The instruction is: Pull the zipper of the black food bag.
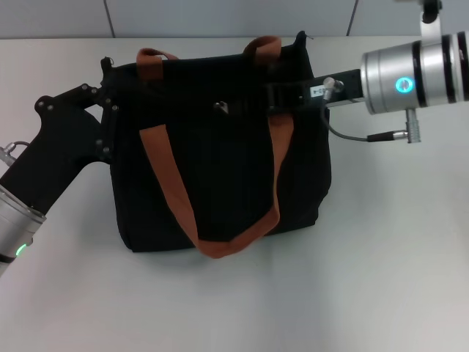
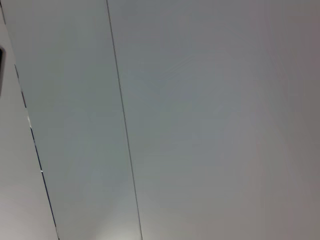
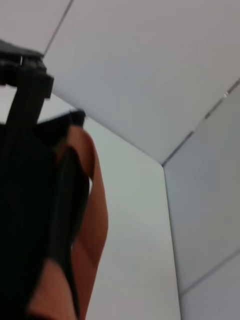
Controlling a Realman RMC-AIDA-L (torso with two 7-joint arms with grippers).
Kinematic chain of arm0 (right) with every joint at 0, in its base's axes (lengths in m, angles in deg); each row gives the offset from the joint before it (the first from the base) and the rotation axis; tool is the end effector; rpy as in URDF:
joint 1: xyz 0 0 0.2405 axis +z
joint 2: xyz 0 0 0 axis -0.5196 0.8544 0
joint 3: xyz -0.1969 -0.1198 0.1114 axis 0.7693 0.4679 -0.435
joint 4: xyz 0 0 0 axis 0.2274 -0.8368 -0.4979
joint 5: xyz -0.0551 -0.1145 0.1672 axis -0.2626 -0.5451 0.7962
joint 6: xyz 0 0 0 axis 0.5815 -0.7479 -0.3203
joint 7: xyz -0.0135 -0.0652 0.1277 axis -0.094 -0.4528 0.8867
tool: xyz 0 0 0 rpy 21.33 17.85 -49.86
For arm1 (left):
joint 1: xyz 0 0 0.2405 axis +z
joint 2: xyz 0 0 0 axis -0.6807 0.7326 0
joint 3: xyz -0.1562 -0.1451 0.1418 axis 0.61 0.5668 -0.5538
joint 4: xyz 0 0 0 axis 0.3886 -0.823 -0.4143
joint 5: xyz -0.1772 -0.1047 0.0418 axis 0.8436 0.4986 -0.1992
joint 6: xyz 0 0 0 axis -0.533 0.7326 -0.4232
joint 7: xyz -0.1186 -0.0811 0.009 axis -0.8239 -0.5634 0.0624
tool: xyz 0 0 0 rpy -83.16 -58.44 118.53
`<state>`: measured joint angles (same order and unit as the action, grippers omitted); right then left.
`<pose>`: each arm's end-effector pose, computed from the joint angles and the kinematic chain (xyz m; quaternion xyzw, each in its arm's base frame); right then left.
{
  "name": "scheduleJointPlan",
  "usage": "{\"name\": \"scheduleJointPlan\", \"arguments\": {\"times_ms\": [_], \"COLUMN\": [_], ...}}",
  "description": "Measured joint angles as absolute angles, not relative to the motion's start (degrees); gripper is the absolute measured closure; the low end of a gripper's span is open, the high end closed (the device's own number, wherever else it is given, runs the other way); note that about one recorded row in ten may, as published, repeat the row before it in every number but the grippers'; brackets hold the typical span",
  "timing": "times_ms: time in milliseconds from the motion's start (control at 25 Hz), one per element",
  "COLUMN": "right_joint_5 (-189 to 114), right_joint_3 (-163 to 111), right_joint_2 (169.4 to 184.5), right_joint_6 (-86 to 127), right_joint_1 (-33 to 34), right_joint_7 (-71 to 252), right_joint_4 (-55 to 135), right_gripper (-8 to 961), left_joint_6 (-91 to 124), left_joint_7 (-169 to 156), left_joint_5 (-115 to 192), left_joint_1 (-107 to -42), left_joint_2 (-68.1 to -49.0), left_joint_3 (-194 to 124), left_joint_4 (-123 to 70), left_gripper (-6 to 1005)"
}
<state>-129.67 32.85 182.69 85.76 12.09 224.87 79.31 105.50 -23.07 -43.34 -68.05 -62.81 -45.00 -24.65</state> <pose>0.1497 0.3934 -0.0388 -0.8551 0.4832 0.1861 0.0251 -0.2766 0.2790 -0.0199 -0.7809 -0.0572 -0.4390 0.4408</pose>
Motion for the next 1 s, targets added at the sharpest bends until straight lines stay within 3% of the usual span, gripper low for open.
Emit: {"name": "scheduleJointPlan", "arguments": {"times_ms": [400,1000], "right_joint_5": [-131.3,-125.51], "right_joint_3": [28.29,16.51], "right_joint_2": [181.94,182.42], "right_joint_6": [86.29,98.73], "right_joint_1": [6.7,0.41], "right_joint_7": [225.0,215.08], "right_joint_4": [80.29,83.72], "right_gripper": [954,953], "left_joint_6": [105.5,105.51], "left_joint_7": [-23.34,-23.51], "left_joint_5": [-43.4,-43.28], "left_joint_1": [-68.21,-68.56], "left_joint_2": [-62.81,-62.78], "left_joint_3": [-44.45,-44.37], "left_joint_4": [-24.65,-24.72], "left_gripper": [979,979]}}
